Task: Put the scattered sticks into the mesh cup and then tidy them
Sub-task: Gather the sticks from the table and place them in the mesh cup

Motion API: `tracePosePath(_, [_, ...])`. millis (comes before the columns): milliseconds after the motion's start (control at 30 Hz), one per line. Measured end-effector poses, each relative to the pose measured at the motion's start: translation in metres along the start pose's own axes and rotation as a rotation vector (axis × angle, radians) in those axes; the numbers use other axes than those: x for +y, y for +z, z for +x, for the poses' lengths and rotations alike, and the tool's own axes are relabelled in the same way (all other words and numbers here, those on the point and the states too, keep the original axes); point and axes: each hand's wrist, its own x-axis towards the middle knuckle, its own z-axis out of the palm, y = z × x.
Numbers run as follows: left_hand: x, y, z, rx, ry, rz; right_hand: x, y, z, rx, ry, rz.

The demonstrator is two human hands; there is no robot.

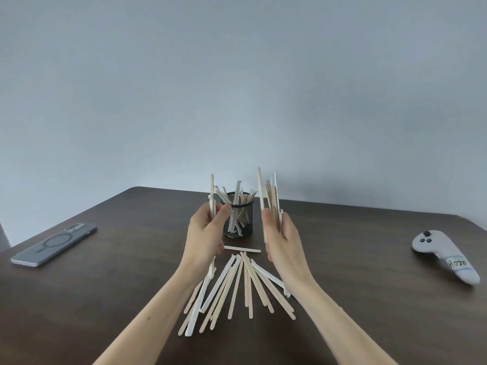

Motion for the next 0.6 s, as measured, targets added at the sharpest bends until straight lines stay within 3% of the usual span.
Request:
tracePosePath(133, [0.001,0.005,0.001,0.019,0.027,-0.022,0.005,0.006,0.001,0.034,-0.154,0.009])
tracePosePath(600, [-0.017,0.015,-0.015,0.100,0.116,0.071,0.017,0.012,-0.006,0.078,-0.141,0.111])
